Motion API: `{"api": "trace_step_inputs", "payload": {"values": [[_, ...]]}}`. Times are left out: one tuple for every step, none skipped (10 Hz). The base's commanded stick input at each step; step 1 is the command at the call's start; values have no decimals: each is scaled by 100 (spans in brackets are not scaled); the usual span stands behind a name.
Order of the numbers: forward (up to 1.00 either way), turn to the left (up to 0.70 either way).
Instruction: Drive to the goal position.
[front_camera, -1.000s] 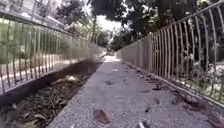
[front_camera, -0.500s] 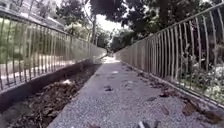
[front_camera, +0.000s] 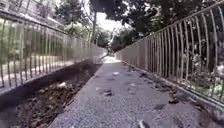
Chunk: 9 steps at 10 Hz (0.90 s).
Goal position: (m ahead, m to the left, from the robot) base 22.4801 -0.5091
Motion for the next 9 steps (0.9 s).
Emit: {"api": "trace_step_inputs", "payload": {"values": [[50, 0], [50, 0], [50, 0], [50, 0], [50, -37], [50, -50], [50, -50], [50, -50], [50, -24]]}}
